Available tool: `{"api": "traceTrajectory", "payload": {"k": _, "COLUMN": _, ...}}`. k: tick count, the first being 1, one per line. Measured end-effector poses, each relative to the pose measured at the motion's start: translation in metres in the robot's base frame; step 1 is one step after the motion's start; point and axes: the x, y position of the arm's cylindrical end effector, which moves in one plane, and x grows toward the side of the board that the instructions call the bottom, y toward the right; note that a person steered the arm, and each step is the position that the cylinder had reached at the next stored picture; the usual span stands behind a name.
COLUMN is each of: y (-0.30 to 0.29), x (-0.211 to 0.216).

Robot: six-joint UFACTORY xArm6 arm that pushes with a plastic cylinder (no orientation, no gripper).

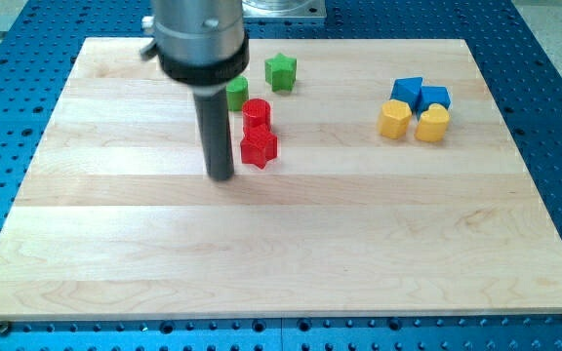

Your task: Push the red circle below the green circle

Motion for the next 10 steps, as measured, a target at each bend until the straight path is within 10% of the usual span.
{"api": "traceTrajectory", "payload": {"k": 1, "y": 0.055, "x": 0.037}}
{"api": "traceTrajectory", "payload": {"k": 3, "y": 0.183, "x": -0.092}}
{"api": "traceTrajectory", "payload": {"k": 10, "y": 0.038, "x": -0.120}}
